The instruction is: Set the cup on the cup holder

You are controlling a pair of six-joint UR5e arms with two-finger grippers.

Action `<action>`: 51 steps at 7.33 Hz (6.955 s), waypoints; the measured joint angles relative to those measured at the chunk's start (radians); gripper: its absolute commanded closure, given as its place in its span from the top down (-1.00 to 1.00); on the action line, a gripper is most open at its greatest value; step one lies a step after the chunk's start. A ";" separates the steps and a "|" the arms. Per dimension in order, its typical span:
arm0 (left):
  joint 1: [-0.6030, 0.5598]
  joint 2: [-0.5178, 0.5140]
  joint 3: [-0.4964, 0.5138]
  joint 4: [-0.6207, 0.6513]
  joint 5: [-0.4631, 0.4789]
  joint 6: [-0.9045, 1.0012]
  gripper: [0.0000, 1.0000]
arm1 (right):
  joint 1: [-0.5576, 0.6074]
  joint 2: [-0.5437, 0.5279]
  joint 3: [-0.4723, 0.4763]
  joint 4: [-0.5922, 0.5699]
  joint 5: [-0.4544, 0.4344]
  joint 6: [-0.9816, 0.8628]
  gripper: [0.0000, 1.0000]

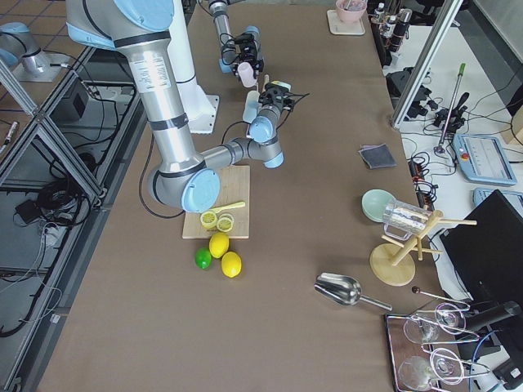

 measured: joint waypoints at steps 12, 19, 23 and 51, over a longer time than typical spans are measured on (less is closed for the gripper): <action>0.003 -0.013 0.037 0.008 0.044 -0.002 0.17 | -0.050 -0.007 -0.013 0.003 -0.013 -0.023 0.19; 0.004 -0.022 0.057 0.008 0.060 -0.003 0.54 | -0.045 -0.028 -0.010 0.006 -0.005 -0.020 1.00; 0.002 -0.021 0.057 0.006 0.058 -0.006 0.97 | -0.039 -0.031 -0.009 0.005 -0.005 -0.017 1.00; -0.653 0.115 -0.396 1.961 -0.126 -0.252 0.97 | 0.948 -0.273 0.025 -1.935 0.516 -0.147 1.00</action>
